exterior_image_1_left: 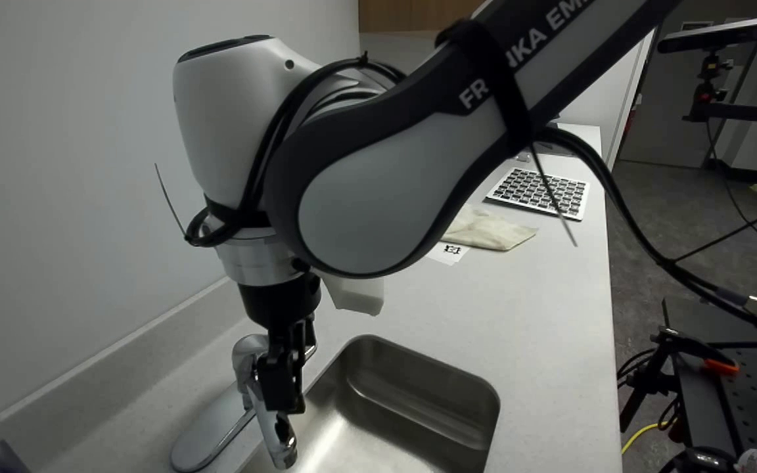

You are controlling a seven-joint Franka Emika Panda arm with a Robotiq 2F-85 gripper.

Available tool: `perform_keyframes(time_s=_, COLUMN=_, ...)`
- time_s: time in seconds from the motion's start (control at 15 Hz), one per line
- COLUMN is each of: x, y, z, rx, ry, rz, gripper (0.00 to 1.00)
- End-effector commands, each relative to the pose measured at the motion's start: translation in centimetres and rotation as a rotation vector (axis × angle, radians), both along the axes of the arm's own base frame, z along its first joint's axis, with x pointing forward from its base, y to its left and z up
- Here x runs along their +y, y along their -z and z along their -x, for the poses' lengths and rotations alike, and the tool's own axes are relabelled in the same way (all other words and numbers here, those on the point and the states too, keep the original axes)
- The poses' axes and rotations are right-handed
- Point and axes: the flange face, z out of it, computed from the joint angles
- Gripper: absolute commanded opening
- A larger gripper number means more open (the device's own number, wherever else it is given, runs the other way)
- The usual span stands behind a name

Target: Push the faucet to the left

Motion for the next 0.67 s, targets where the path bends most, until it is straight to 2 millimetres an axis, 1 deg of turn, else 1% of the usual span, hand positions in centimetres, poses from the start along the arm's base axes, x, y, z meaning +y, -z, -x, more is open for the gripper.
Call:
perform_keyframes(time_s=0.0, x=1.1, y=0.3, z=-0.6, rx=-0.001, ry=0.028, rz=-0.033, gripper=1.00)
perform_keyframes(time_s=0.2, x=0.8, y=0.0, z=-0.2, rx=-0.001, ry=0.061, rz=-0.034, gripper=1.00)
perform_keyframes(time_s=0.4, x=0.4, y=-0.2, z=0.5, rx=0.007, ry=0.050, rz=-0.019, gripper=1.00)
perform_keyframes(time_s=0.6, x=-0.2, y=-0.2, z=1.1, rx=0.024, ry=0.138, rz=0.008, gripper=1.00)
